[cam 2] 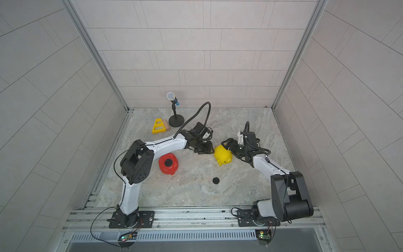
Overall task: Close piggy banks
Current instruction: Adjust the piggy bank at the center of the board.
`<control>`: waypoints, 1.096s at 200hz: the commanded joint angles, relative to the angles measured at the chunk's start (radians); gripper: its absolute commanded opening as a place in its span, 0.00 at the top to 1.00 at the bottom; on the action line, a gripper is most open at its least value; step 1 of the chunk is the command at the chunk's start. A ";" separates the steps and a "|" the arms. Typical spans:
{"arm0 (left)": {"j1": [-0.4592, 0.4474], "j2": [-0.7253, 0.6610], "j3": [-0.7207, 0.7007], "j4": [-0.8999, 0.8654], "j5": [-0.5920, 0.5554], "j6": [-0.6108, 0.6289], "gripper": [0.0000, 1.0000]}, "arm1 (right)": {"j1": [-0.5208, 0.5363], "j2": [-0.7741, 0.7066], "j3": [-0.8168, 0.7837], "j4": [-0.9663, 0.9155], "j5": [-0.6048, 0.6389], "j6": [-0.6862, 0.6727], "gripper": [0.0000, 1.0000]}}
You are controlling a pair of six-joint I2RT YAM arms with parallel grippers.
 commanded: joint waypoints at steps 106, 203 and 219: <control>-0.014 0.044 0.014 -0.020 -0.024 0.020 0.59 | 0.107 -0.039 0.056 -0.067 -0.008 0.029 0.16; -0.013 0.044 0.007 -0.022 -0.035 0.025 0.59 | 0.206 -0.033 0.142 -0.200 0.028 -0.059 0.16; -0.013 0.043 0.007 -0.024 -0.037 0.026 0.59 | 0.217 -0.038 0.158 -0.232 0.038 -0.087 0.16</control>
